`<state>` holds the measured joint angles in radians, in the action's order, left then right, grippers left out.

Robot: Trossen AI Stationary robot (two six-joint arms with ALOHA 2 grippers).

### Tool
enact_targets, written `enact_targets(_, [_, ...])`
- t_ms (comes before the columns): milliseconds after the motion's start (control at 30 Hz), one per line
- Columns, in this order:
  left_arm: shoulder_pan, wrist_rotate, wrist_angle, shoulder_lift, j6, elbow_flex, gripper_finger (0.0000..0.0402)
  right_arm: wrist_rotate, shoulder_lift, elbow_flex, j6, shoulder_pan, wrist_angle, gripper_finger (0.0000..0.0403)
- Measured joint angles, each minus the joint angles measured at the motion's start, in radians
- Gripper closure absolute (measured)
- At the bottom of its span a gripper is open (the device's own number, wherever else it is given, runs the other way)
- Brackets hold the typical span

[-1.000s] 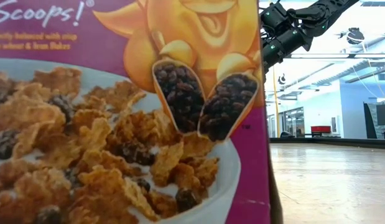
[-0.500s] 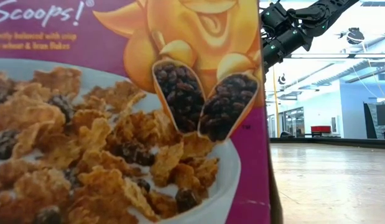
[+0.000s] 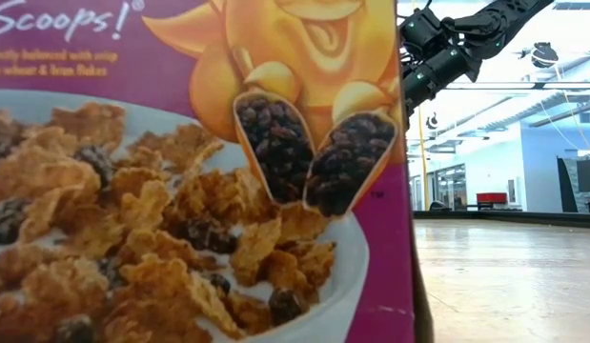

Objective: Pick & Place Kitchen Items
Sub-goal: Put the black spice bottle into the orange basket

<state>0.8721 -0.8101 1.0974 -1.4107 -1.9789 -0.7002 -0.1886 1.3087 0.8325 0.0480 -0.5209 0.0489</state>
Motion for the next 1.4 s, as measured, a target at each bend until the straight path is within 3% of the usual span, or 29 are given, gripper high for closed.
enact_targets(133, [-0.033,-0.004,-0.004,0.027,0.083,-0.037,0.0188,0.000,0.000,-0.030,0.009,0.000,0.059,0.0271])
enact_targets(267, [-0.081,-0.041,-0.043,0.048,0.231,-0.088,0.0198,0.000,0.000,-0.036,0.029,0.000,0.099,0.0271])
enact_targets(433, [-0.159,-0.081,-0.232,0.061,0.557,-0.141,0.0200,0.000,0.000,-0.036,0.025,0.000,0.112,0.0271])
enact_targets(567, [-0.229,-0.081,-0.443,0.061,0.846,-0.154,0.0179,0.000,0.000,-0.036,0.024,0.000,0.112,0.0271])
enact_targets(767, [-0.337,-0.007,-0.657,0.061,1.144,-0.154,0.0189,0.000,0.000,-0.036,0.023,0.000,0.111,0.0271])
enact_targets(933, [-0.414,0.096,-0.774,0.055,1.291,-0.154,0.0200,0.000,0.000,-0.036,0.022,0.000,0.107,0.0271])
enact_targets(1067, [-0.461,0.180,-0.854,0.052,1.366,-0.154,0.0179,0.000,0.000,-0.036,0.022,0.000,0.107,0.0271])
enact_targets(1200, [-0.495,0.217,-0.900,0.028,1.429,-0.153,0.0172,0.000,0.000,-0.036,0.019,0.000,0.107,0.0271])
enact_targets(1400, [-0.543,0.239,-0.904,-0.012,1.456,-0.152,0.0196,0.000,0.000,-0.036,0.019,0.000,0.105,0.0271])
